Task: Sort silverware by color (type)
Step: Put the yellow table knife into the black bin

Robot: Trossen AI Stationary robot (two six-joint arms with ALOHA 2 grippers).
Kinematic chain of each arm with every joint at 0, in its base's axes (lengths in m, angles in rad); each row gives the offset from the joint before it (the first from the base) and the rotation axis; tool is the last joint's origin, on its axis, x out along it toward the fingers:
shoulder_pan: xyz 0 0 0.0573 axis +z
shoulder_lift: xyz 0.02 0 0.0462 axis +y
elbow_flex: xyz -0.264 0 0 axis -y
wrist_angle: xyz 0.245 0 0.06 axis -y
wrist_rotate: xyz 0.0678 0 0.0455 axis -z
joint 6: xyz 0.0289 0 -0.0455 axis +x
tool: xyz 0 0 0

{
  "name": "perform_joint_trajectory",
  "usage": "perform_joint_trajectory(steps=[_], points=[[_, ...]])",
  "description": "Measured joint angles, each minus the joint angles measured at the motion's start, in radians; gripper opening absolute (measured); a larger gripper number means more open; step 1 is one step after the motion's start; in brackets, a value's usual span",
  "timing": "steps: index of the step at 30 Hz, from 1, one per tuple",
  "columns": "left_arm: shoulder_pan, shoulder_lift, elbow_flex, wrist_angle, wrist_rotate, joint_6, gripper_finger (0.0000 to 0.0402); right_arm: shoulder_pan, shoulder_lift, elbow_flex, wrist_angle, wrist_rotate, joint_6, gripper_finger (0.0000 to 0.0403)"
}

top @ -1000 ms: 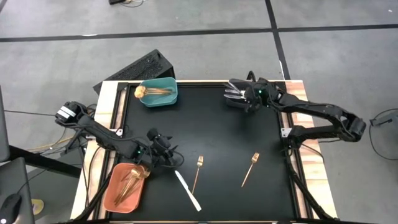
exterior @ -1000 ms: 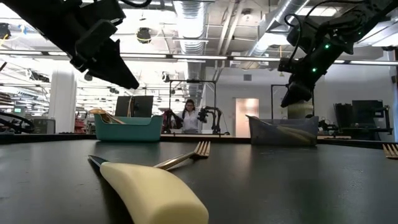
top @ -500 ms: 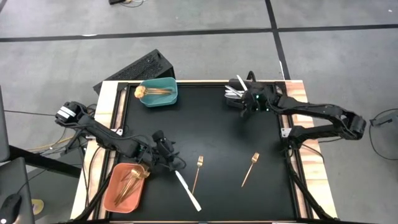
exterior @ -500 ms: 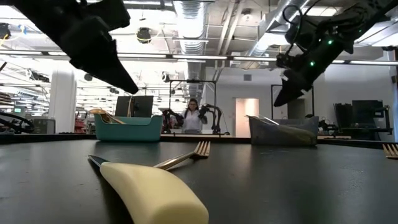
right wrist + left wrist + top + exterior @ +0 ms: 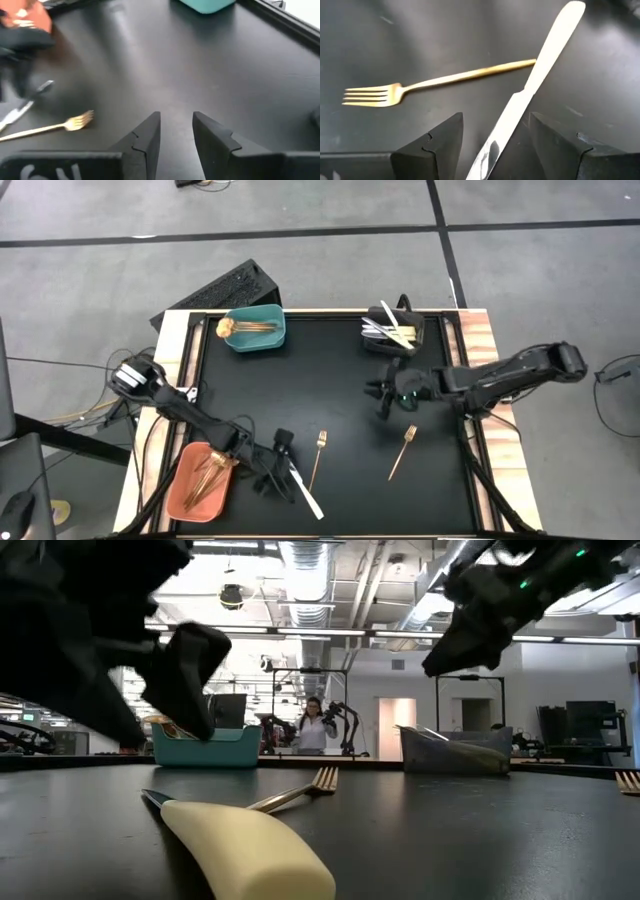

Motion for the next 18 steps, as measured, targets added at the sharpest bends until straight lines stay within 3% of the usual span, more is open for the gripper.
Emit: perform_joint_trajectory(steps=[7, 13, 18], points=[[-0.003, 0.102, 0.0, 0.087, 0.072, 0.085, 0.0214, 0.228, 0.0, 0.0, -0.006, 0.167, 0.182, 0.0136], [-0.003, 0.13, 0.002, 0.114, 0.058, 0.124, 0.021, 0.321, 0.0, 0.0, -0.007, 0.272, 0.28, 0.0136], [-0.005, 0.132, 0.003, 0.112, 0.035, 0.132, 0.0156, 0.348, 0.0, 0.0, -0.007, 0.3, 0.342, 0.0136]])
